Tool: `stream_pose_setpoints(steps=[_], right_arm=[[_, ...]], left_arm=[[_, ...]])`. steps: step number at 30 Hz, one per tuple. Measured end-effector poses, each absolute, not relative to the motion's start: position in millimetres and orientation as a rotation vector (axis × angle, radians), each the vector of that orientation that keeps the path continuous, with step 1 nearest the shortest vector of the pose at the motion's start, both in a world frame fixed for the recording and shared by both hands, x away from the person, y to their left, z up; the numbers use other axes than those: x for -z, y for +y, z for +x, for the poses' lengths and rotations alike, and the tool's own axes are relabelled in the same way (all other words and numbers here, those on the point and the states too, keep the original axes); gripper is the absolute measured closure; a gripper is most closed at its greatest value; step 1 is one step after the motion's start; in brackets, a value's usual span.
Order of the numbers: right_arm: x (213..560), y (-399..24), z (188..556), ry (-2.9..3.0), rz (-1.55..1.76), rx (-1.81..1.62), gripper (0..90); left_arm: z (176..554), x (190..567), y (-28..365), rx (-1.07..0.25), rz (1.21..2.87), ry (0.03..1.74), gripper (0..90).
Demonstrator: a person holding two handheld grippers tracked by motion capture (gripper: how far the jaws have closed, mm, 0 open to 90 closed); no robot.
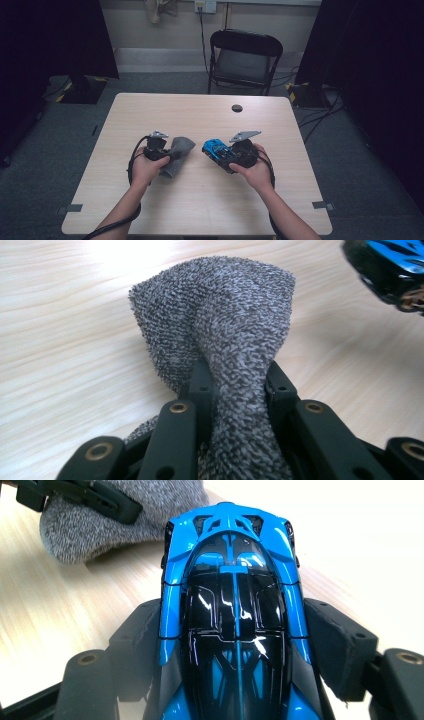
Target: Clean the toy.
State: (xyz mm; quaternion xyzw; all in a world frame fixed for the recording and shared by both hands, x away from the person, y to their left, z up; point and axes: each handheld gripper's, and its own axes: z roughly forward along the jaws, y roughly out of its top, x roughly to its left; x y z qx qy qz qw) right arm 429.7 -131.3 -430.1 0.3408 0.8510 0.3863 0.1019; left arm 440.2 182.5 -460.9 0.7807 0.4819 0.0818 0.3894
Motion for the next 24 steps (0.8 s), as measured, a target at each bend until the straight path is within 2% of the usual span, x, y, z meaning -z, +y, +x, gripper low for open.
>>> stream_pose_setpoints(steps=[10,24], right_arm=[[438,-124,425,2.525,0.999,-1.146,28.5],[460,-92,412,2.594,0.950,-1.142,28.4]], left_arm=[[432,468,206,-0.286,2.019,1.260,72.5],[425,473,212,-0.294,2.015,1.263,72.2]])
